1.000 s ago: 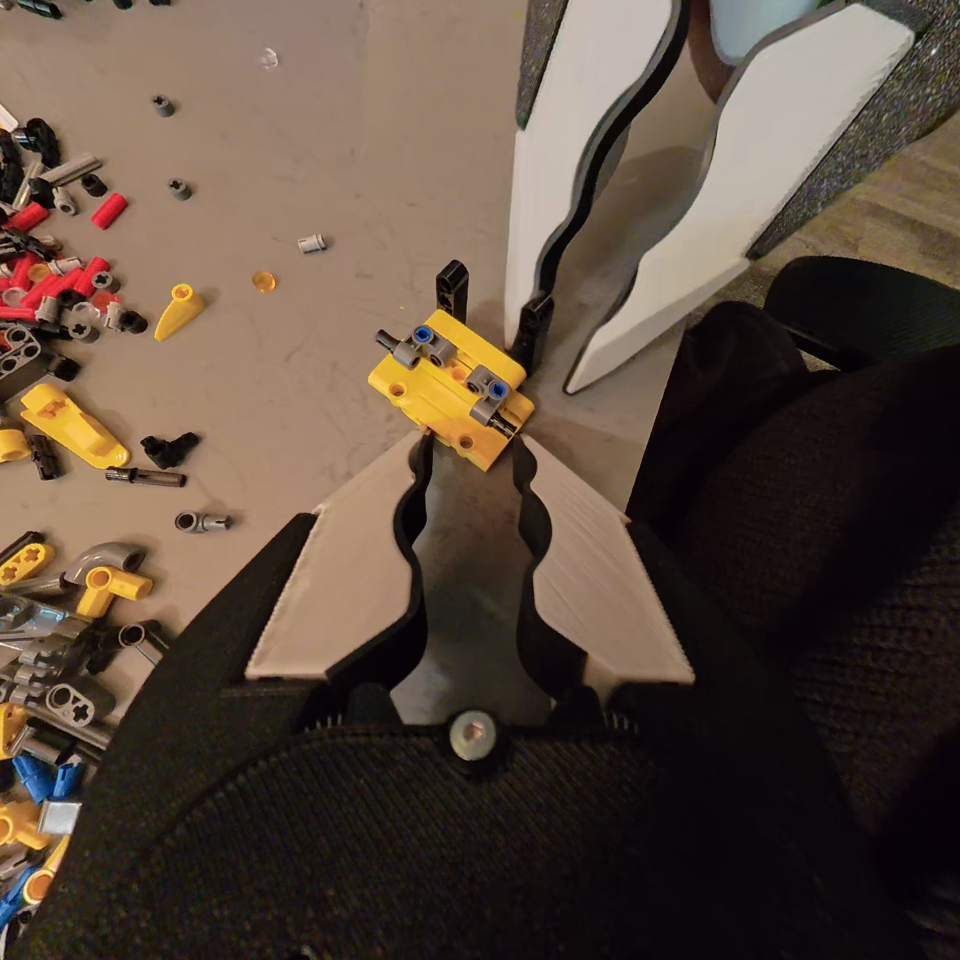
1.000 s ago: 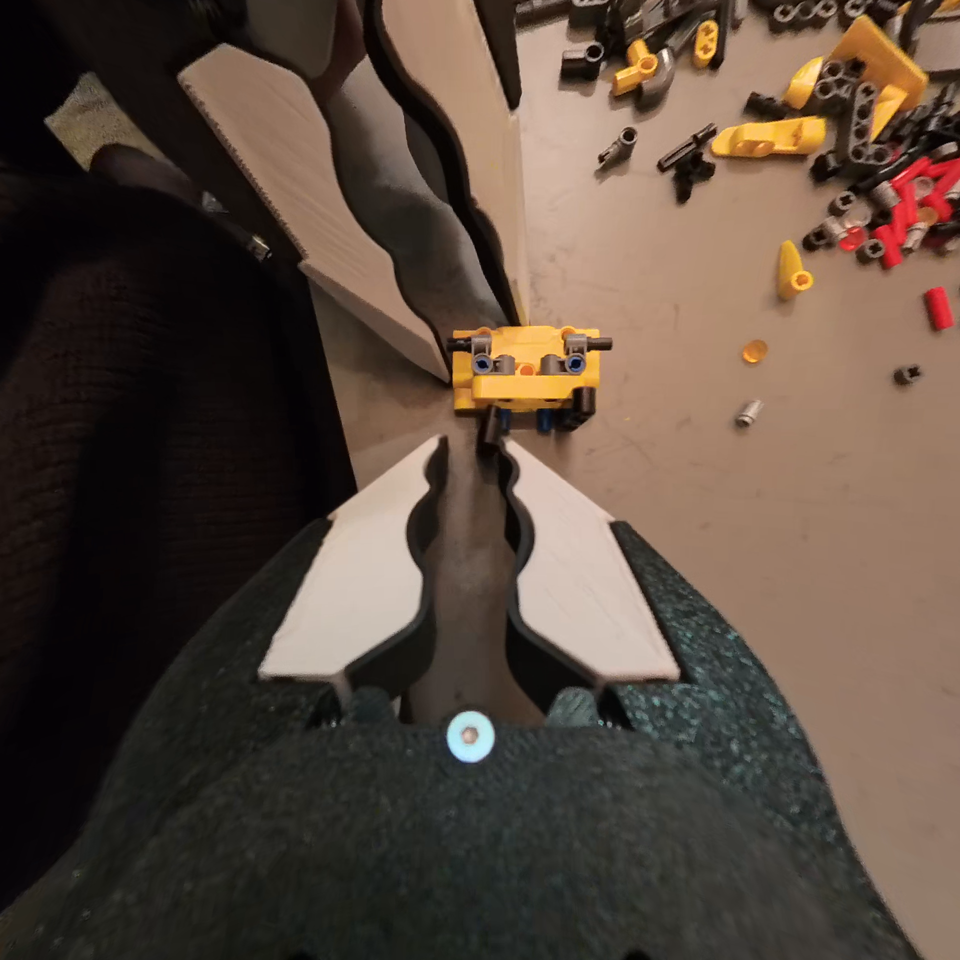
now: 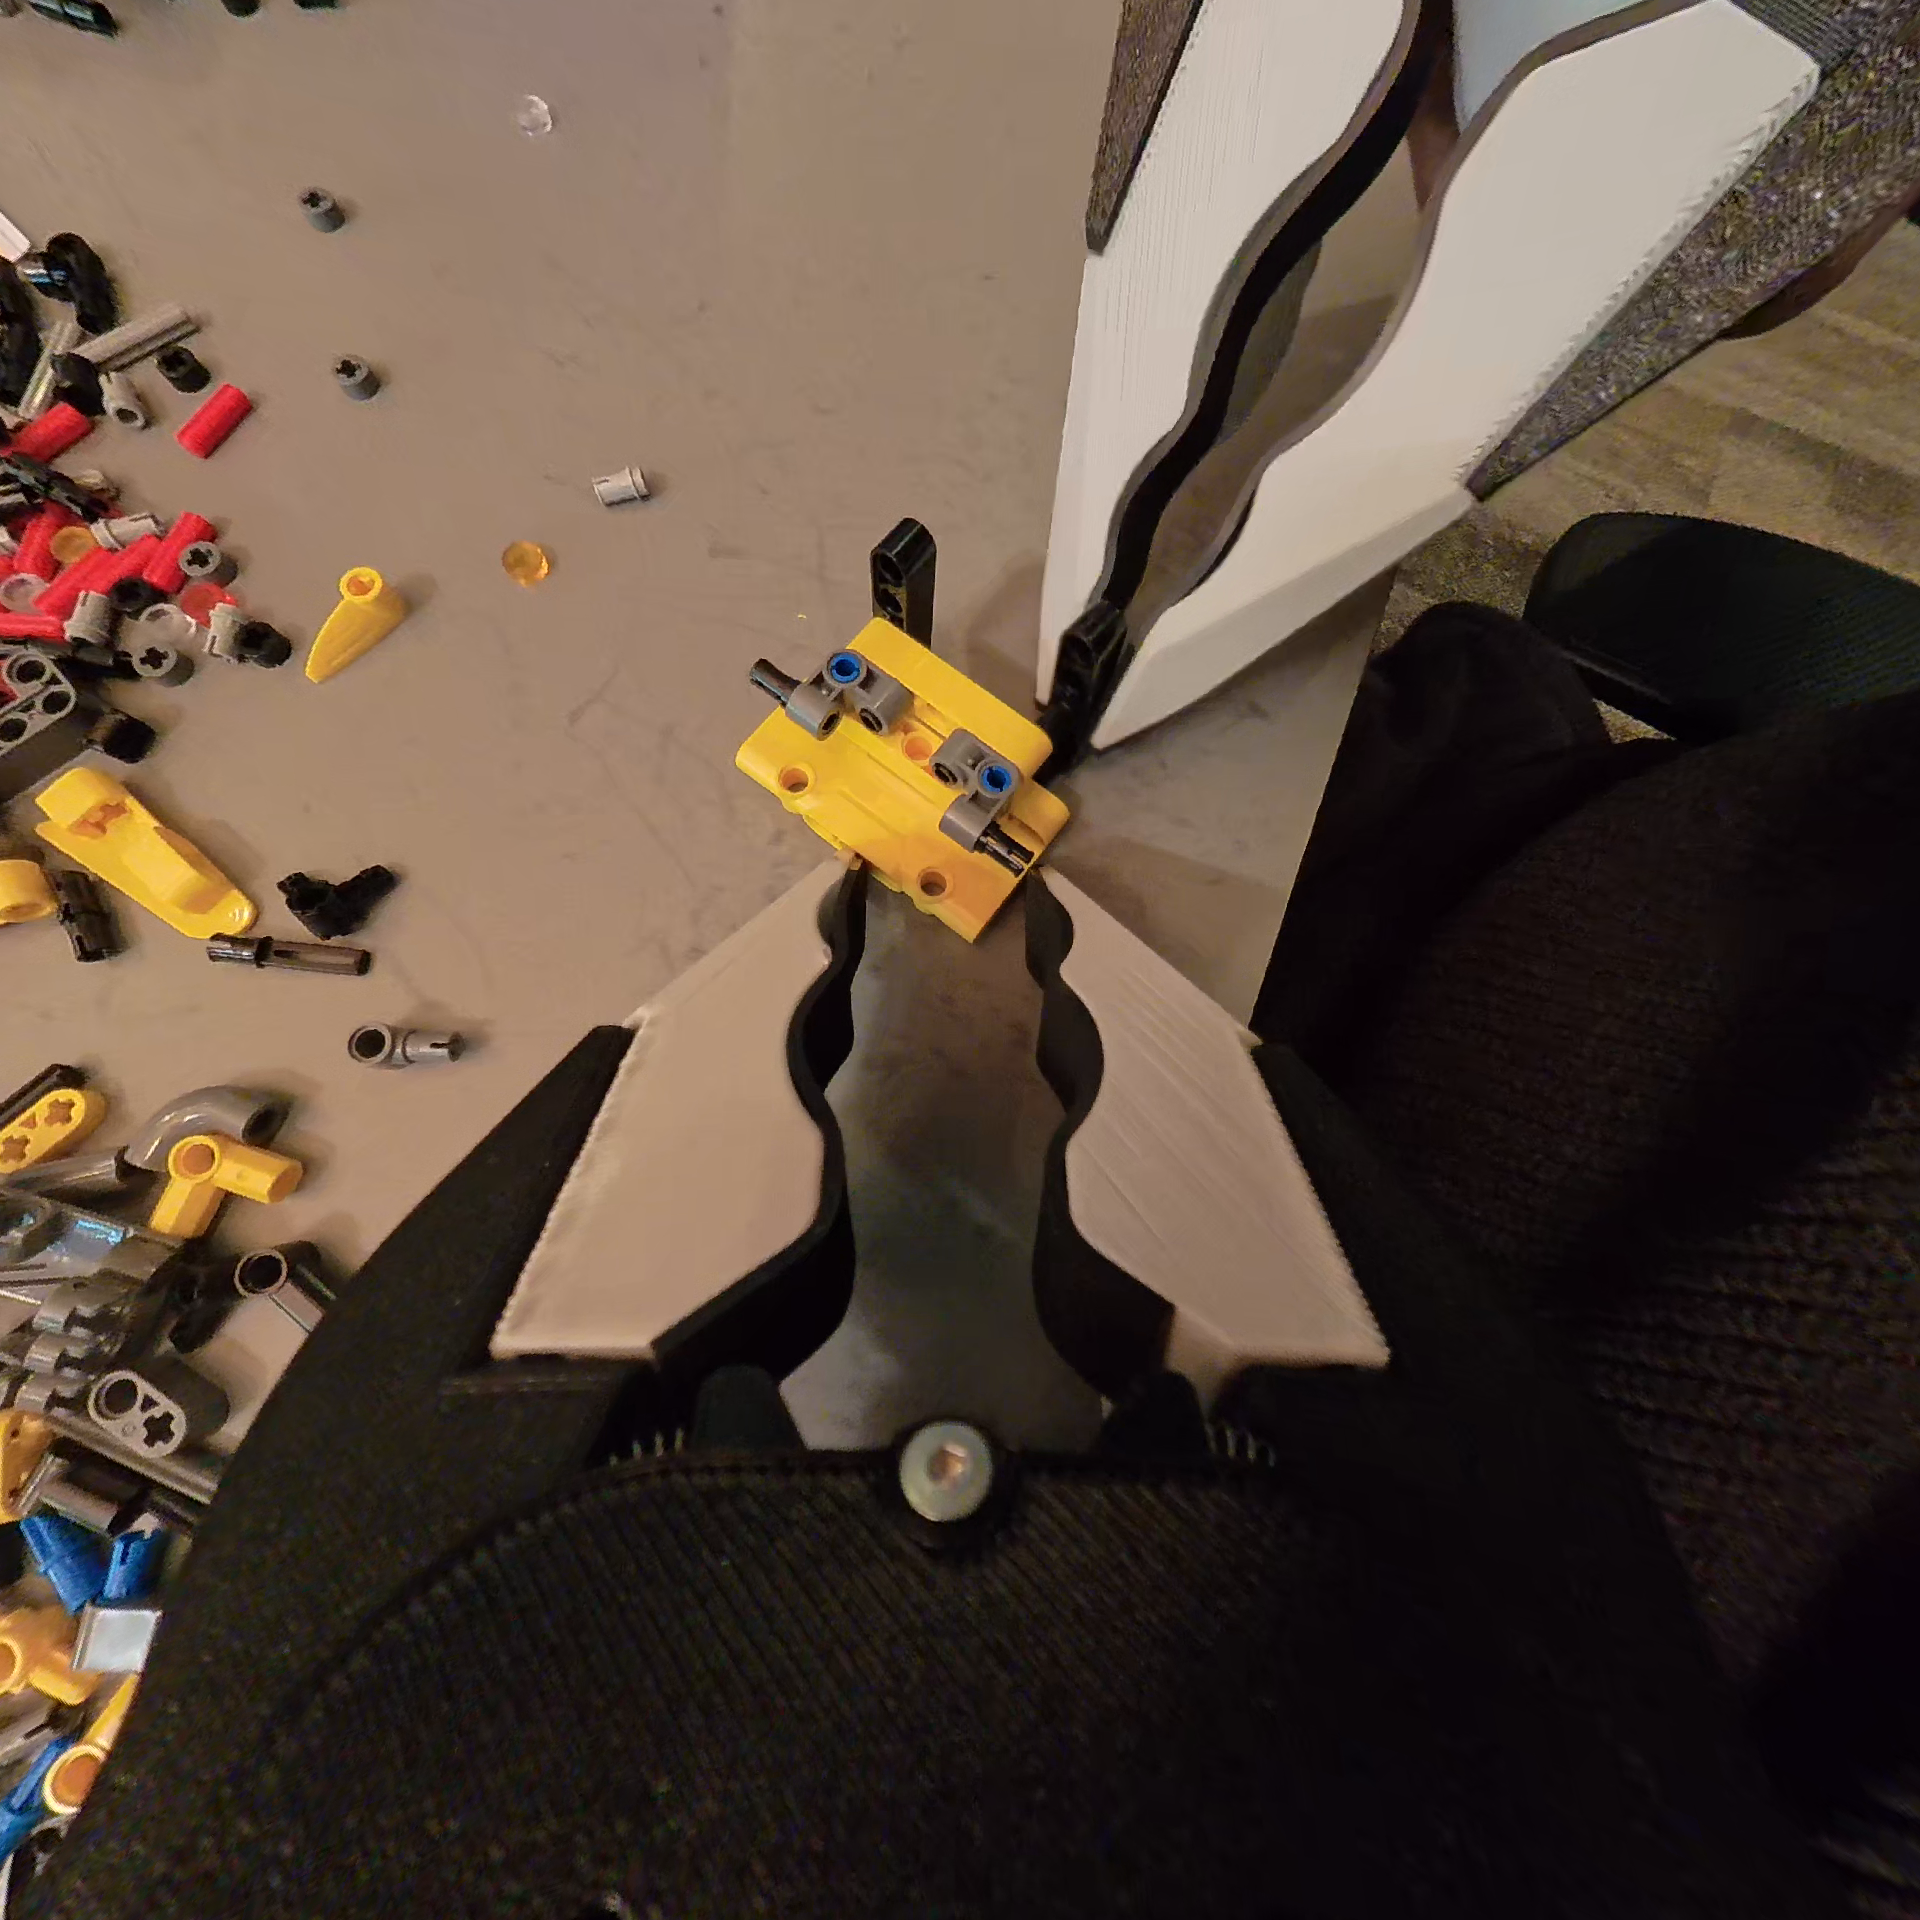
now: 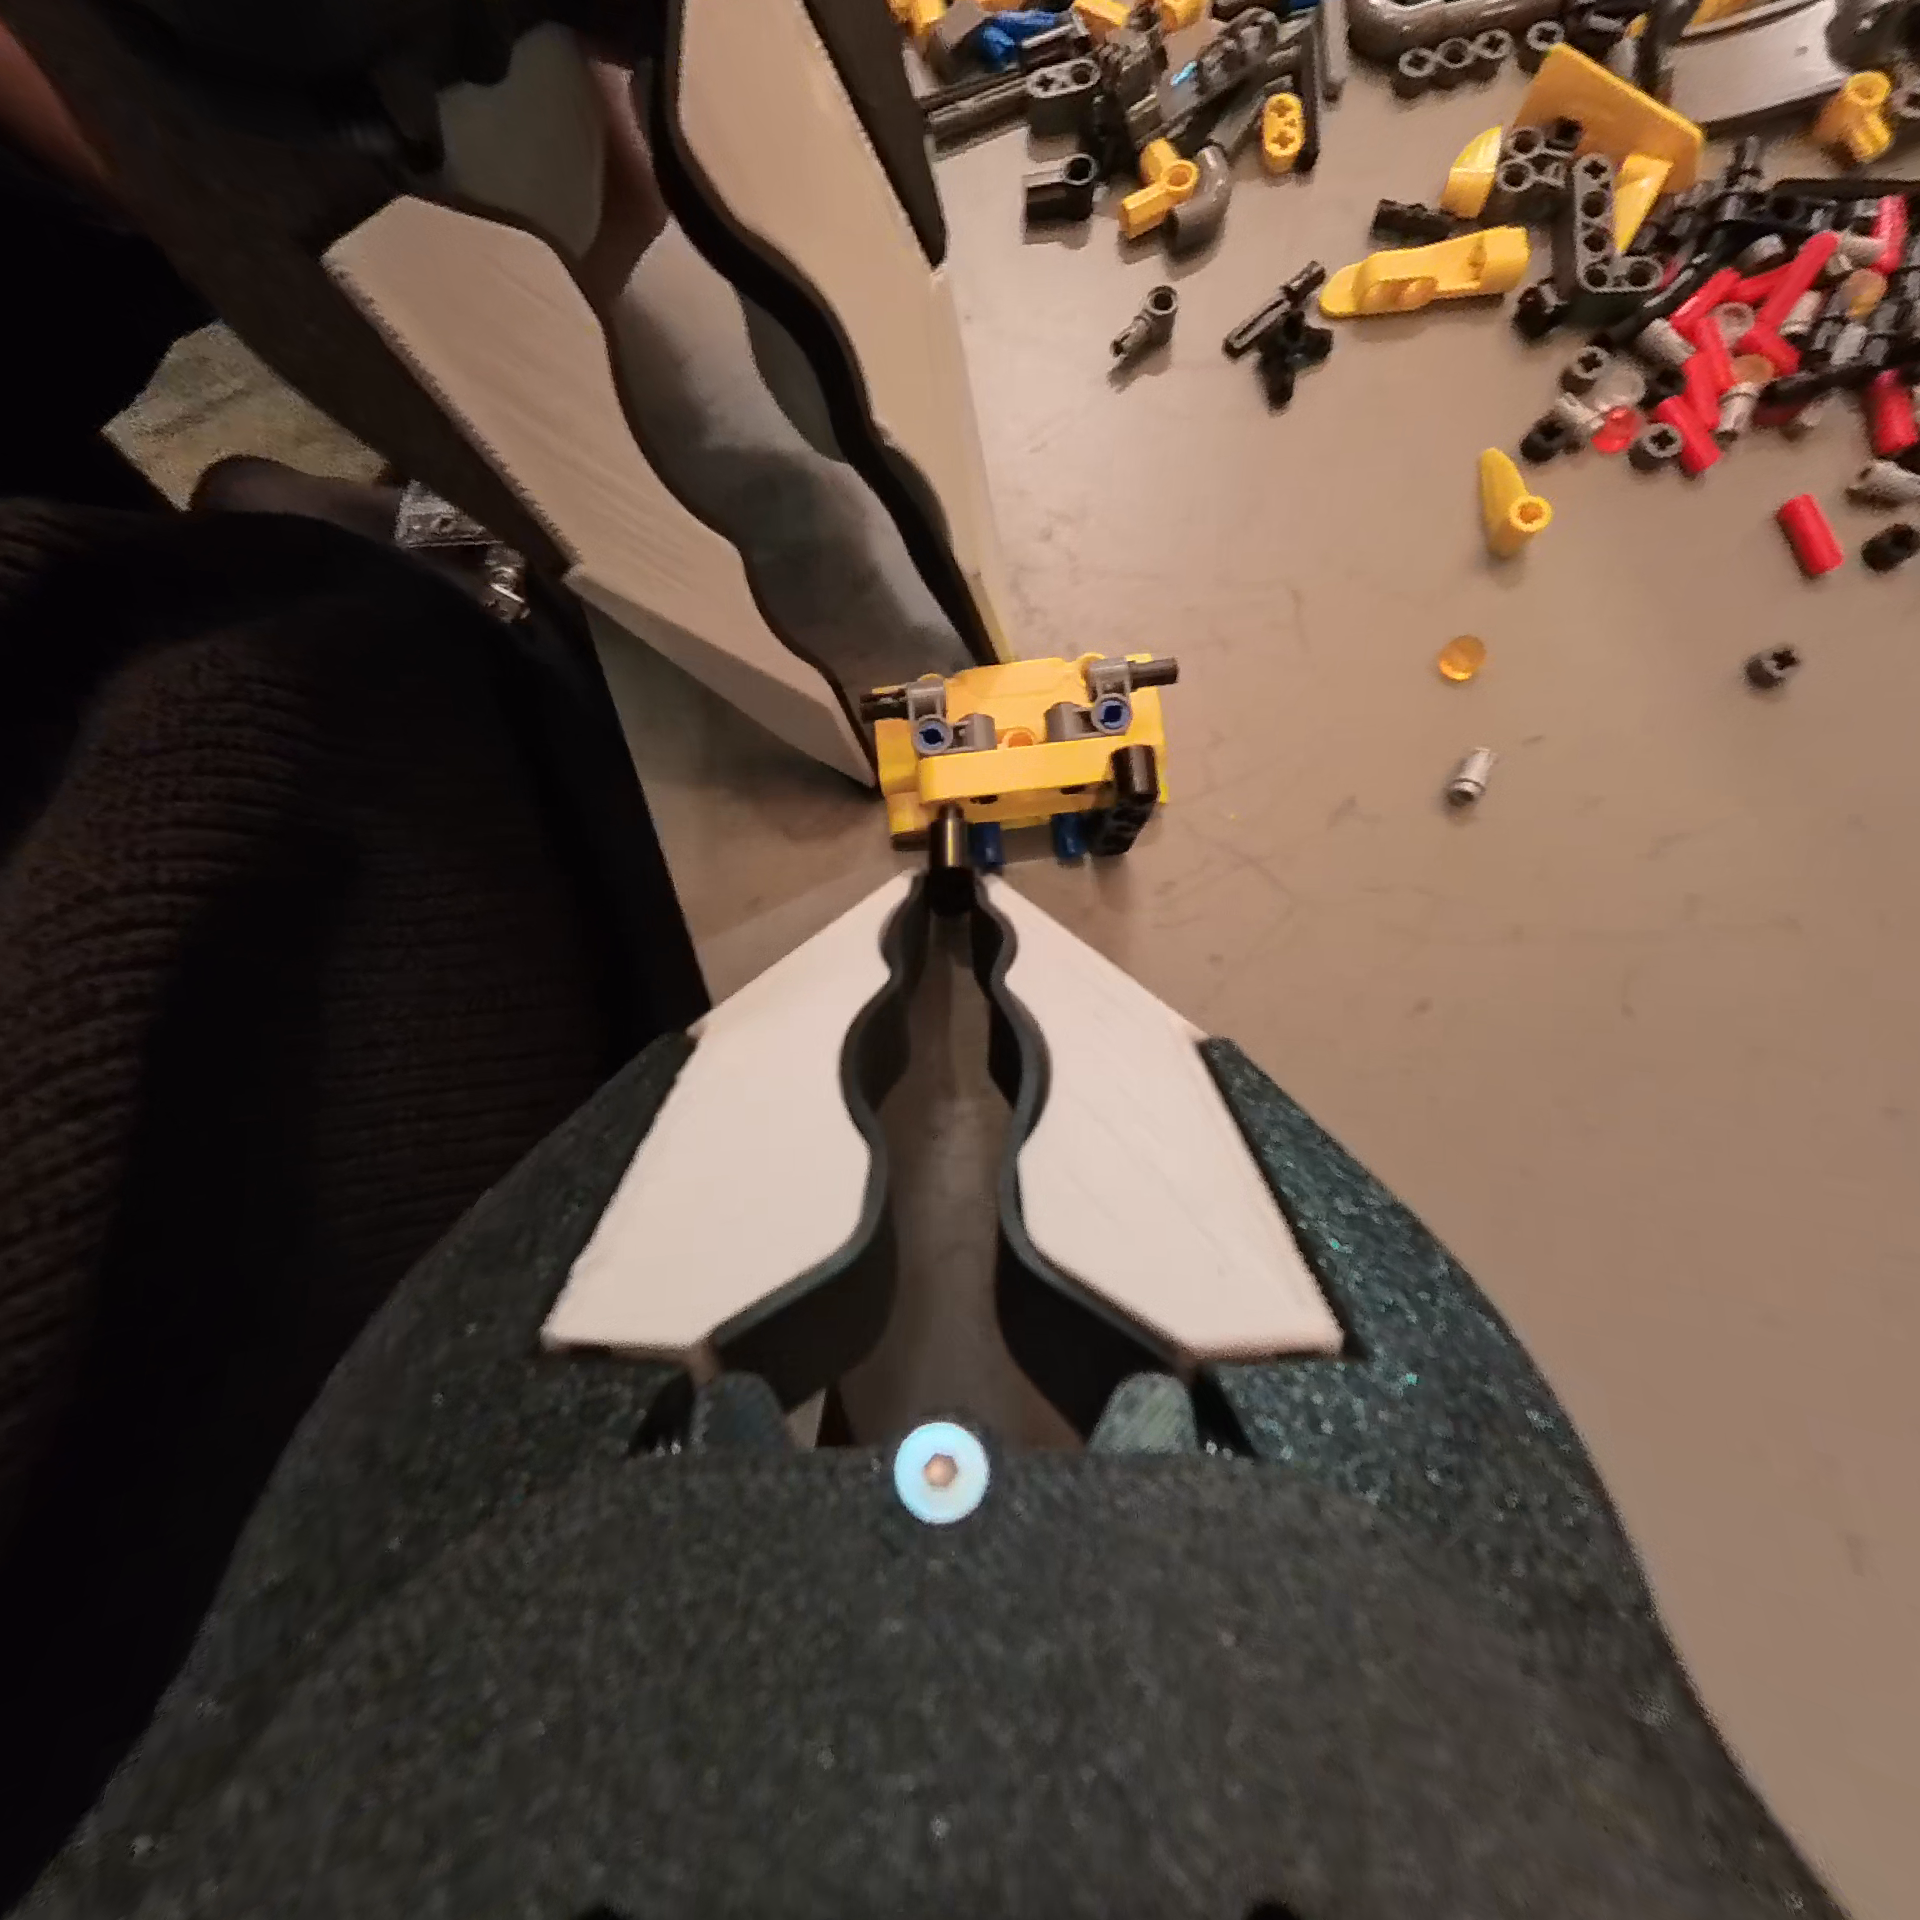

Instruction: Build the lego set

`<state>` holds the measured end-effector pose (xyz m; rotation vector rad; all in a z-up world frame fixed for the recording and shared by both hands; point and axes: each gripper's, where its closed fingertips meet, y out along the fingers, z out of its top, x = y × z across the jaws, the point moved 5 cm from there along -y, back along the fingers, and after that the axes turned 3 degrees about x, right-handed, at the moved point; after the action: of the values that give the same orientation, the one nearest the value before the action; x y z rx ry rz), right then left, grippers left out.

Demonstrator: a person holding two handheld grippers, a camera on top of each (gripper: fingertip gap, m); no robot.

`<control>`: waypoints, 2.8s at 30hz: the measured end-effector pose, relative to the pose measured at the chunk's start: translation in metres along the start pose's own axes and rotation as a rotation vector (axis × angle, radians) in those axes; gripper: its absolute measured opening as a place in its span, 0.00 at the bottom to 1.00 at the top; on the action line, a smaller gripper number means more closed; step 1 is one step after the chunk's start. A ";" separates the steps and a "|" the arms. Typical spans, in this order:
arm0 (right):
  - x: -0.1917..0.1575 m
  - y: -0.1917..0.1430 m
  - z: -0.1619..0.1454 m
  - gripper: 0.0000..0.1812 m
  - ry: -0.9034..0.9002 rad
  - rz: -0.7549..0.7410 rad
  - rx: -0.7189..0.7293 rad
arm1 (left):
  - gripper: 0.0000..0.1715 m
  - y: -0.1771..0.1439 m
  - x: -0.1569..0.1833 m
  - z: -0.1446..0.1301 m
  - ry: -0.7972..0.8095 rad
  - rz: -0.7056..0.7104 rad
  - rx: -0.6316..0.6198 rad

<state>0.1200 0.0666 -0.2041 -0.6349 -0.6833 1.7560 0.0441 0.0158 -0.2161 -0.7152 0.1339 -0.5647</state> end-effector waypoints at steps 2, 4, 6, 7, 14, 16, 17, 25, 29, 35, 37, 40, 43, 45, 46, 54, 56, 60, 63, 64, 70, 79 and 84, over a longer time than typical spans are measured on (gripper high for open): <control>0.003 -0.001 0.000 0.04 0.014 -0.019 0.006 | 0.17 0.000 0.000 0.000 0.003 0.002 0.000; 0.003 -0.001 0.000 0.04 0.021 -0.018 0.005 | 0.17 0.000 0.000 0.000 0.003 0.003 0.000; 0.001 0.000 0.000 0.04 0.012 -0.015 0.001 | 0.17 0.000 0.000 0.000 0.005 0.004 -0.001; 0.000 0.001 0.001 0.04 0.007 -0.015 -0.001 | 0.17 0.000 0.000 0.000 0.006 0.005 -0.001; 0.000 0.001 0.000 0.03 0.024 -0.004 0.025 | 0.17 0.000 0.000 0.000 -0.008 -0.005 0.001; -0.001 0.002 0.001 0.03 0.008 -0.012 0.013 | 0.17 0.000 0.000 0.000 -0.009 -0.006 0.001; -0.001 0.002 0.001 0.03 0.000 -0.015 0.006 | 0.17 0.000 0.000 0.000 -0.008 -0.006 0.001; 0.000 0.003 0.002 0.03 -0.013 0.009 0.002 | 0.16 0.001 0.001 0.001 0.021 0.014 0.005; 0.001 0.004 0.003 0.03 -0.040 0.015 -0.015 | 0.17 0.001 0.002 0.001 0.038 0.029 0.005; 0.002 0.005 0.006 0.03 -0.081 0.033 -0.052 | 0.17 0.001 0.001 0.001 0.056 0.020 0.002; 0.001 0.006 0.006 0.03 -0.122 0.020 -0.065 | 0.17 0.001 0.001 0.001 0.055 0.020 0.002; 0.001 0.006 0.006 0.03 -0.135 0.021 -0.052 | 0.17 0.001 0.001 0.001 0.052 0.019 0.003; 0.001 0.005 0.004 0.03 -0.116 0.026 -0.028 | 0.17 0.001 0.000 0.001 0.049 0.018 0.003; 0.001 0.005 0.004 0.03 -0.125 0.019 -0.025 | 0.17 0.001 0.000 0.001 0.047 0.017 0.003; 0.000 0.005 0.004 0.03 -0.134 0.016 -0.025 | 0.17 0.001 0.000 0.001 0.047 0.018 0.003; 0.001 0.005 0.004 0.03 -0.129 0.022 -0.019 | 0.17 0.001 0.000 0.001 0.043 0.023 0.002; 0.001 0.005 0.004 0.03 -0.122 0.017 -0.026 | 0.17 0.001 0.001 0.001 0.052 0.035 0.002; 0.001 0.006 0.006 0.03 -0.141 0.018 -0.053 | 0.17 0.001 0.002 0.001 0.073 0.052 0.002; 0.002 0.006 0.006 0.03 -0.132 0.036 -0.066 | 0.17 0.001 0.003 0.001 0.091 0.061 0.002; 0.002 0.006 0.007 0.02 -0.129 0.041 -0.068 | 0.17 0.001 0.003 0.002 0.095 0.064 0.003; 0.003 0.007 0.007 0.02 -0.126 0.038 -0.050 | 0.17 0.001 0.003 0.002 0.091 0.076 0.005; 0.002 0.008 0.006 0.02 -0.153 0.011 -0.031 | 0.16 0.002 0.004 0.003 0.079 0.084 0.008; 0.002 0.008 0.006 0.02 -0.123 -0.005 -0.016 | 0.17 0.002 0.003 0.002 0.072 0.093 0.007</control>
<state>0.1098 0.0655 -0.2056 -0.5394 -0.7836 1.7975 0.0486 0.0164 -0.2153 -0.6785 0.2303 -0.5021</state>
